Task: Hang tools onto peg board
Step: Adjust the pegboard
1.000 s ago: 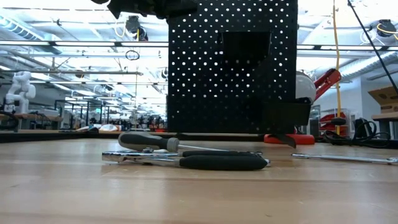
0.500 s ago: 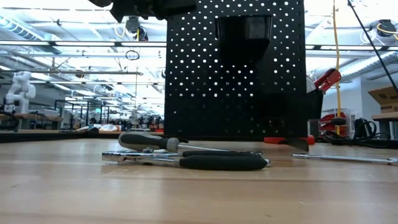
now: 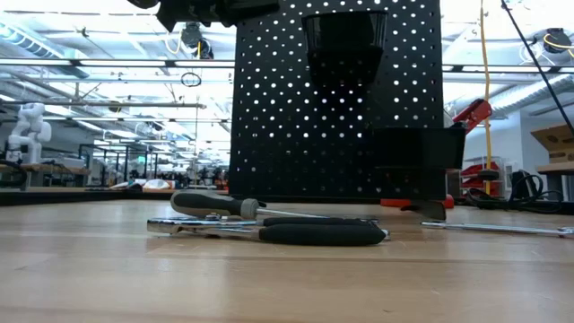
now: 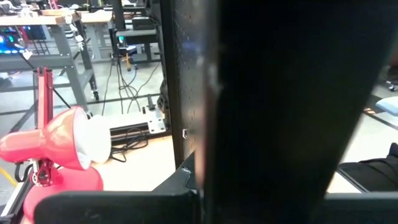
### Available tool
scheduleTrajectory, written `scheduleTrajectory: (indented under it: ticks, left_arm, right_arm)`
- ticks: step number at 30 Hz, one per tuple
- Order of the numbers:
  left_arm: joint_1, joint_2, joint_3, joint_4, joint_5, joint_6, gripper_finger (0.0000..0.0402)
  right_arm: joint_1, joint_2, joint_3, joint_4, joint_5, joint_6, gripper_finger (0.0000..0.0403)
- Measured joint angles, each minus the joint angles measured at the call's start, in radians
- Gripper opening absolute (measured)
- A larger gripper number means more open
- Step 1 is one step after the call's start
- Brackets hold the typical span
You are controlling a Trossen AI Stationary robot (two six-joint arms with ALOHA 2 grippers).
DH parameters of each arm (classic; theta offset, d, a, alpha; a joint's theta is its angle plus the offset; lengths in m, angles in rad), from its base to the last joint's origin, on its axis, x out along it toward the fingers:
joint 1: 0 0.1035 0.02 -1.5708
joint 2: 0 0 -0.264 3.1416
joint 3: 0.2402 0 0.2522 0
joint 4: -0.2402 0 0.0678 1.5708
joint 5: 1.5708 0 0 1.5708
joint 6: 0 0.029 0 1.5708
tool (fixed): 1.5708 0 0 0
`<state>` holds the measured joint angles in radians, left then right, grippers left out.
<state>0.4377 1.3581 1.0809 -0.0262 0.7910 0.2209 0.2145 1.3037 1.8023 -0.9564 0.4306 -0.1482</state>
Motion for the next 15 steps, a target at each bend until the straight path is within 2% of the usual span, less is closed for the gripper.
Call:
scheduleTrajectory:
  ticks: [4,9,15]
  left_arm:
    - [-0.002,0.001,0.000,0.002,-0.002,-0.001,0.0041]
    - [-0.002,0.000,0.000,0.003,-0.017,-0.002,0.0041]
    - [-0.003,0.001,0.000,0.009,-0.031,0.012,0.0041]
  right_arm:
    - [0.000,0.002,0.011,-0.014,-0.016,0.006,0.0000]
    - [-0.026,-0.004,0.024,-0.002,-0.107,0.110,0.0000]
    - [-0.026,-0.006,0.032,0.034,-0.107,0.196,0.0000]
